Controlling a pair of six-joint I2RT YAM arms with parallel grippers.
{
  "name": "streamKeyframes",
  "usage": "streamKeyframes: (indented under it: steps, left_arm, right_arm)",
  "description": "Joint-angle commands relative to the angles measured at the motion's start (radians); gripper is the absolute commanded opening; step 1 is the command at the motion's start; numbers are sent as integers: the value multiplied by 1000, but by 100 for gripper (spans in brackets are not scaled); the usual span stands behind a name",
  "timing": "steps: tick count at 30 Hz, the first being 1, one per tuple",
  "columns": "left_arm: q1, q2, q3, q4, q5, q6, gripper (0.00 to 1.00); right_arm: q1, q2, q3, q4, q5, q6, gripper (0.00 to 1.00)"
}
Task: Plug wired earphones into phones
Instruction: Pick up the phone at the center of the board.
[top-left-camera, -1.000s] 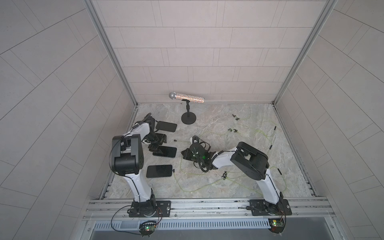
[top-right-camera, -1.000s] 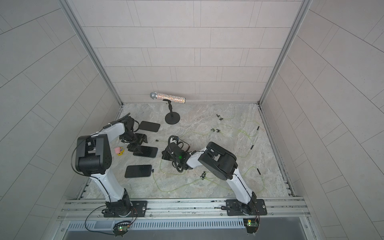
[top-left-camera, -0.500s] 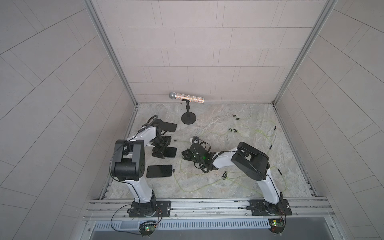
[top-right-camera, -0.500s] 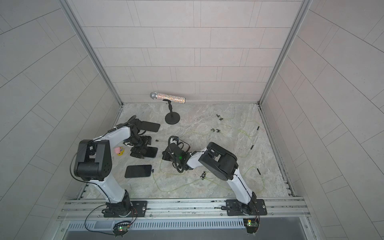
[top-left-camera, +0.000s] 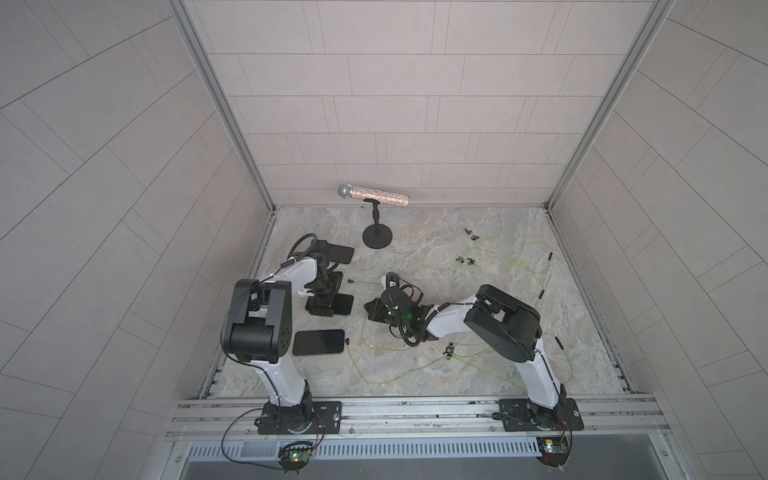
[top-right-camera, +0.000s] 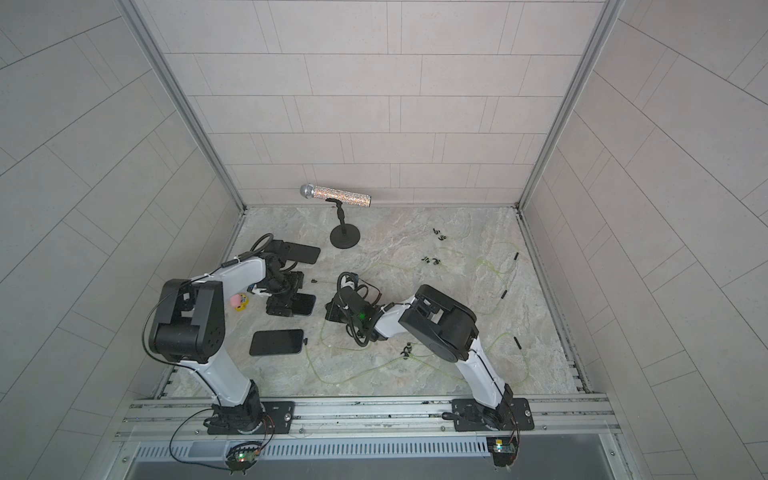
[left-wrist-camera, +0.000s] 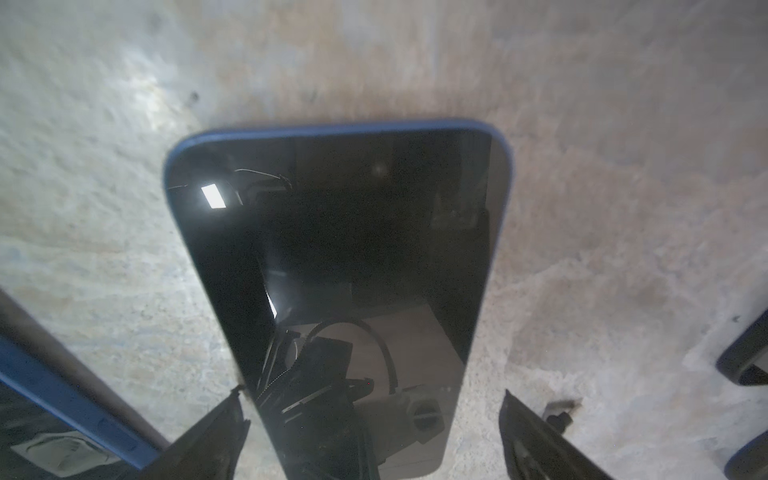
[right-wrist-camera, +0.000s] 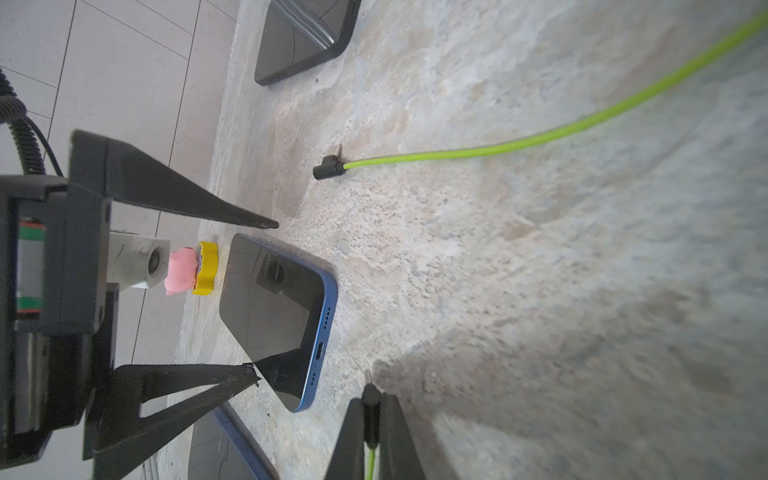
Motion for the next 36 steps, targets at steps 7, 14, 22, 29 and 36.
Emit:
streamKeyframes:
  steps: [7,14,22,29,36]
  left_arm:
    - [-12,45,-22,-17,8,-49,96]
    - [-12,127,64,-128,19,-15,90]
    - [-13,140,67,-147,33,-21,75]
    - [-11,95,85,-139,73,-25,69]
    - [-10,56,107,-146,130,-13,66]
  right_arm:
    - [7,-25,-7,0,17,-6,1]
    - [7,-16,-20,41,11,-4,1]
    - [7,-9,-34,84,8,0,0]
    - [8,6,-49,165,-12,21,0]
    - [8,16,-39,176,-29,39,0]
